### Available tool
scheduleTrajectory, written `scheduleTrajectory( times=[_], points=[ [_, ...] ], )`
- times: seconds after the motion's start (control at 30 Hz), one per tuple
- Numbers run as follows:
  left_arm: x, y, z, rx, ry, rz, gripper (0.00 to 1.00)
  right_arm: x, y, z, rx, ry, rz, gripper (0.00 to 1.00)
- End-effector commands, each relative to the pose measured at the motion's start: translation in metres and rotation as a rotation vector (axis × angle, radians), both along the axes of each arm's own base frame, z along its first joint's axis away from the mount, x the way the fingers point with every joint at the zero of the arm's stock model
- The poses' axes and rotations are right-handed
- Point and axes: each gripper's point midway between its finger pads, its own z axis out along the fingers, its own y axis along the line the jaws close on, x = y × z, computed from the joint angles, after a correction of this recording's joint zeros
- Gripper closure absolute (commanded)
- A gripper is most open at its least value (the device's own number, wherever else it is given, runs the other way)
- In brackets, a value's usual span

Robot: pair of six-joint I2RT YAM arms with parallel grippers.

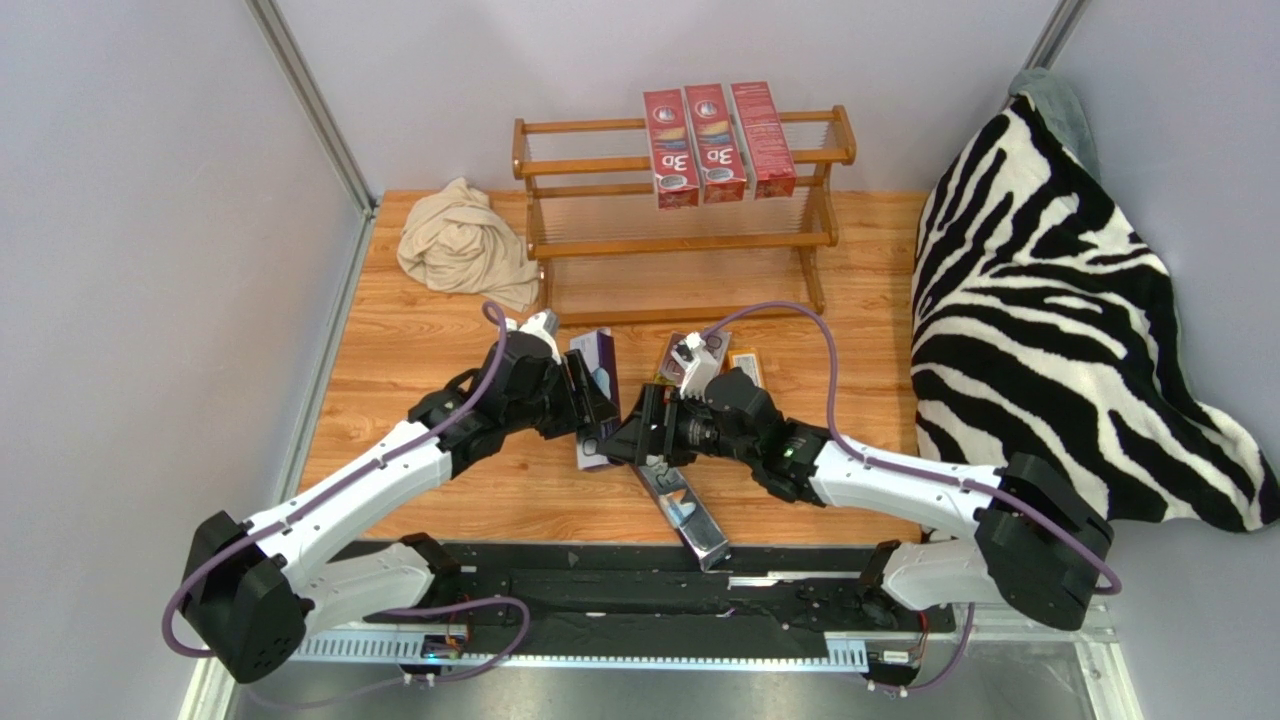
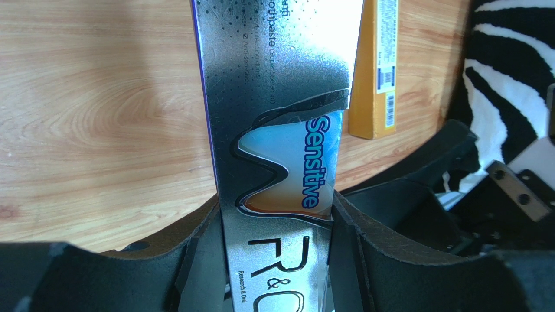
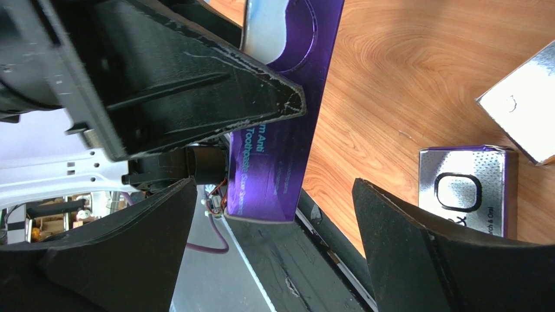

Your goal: Place and organize the toothpastes onto the shelf

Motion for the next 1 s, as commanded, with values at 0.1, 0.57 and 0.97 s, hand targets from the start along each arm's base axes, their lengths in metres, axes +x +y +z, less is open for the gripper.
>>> scheduleTrajectory(
  times=[0.1,0.57,0.97],
  points=[
    [0.005,-0.024,0.046,-0.142,-0.083,-0.031,0.68,0.011,0.014,0.022,0.055,-0.053,-0.018,0.09],
    [-0.007,-0.033,0.061,-0.224,-0.102,-0.071,0.67,0.015,0.021,0.007,0.054,-0.019,-0.031,0.48],
    [-0.008,-0.012,0.054,-0.145,-0.127,-0.031,0.35,0.015,0.01,0.004,0.048,-0.018,-0.066,0.74]
  ],
)
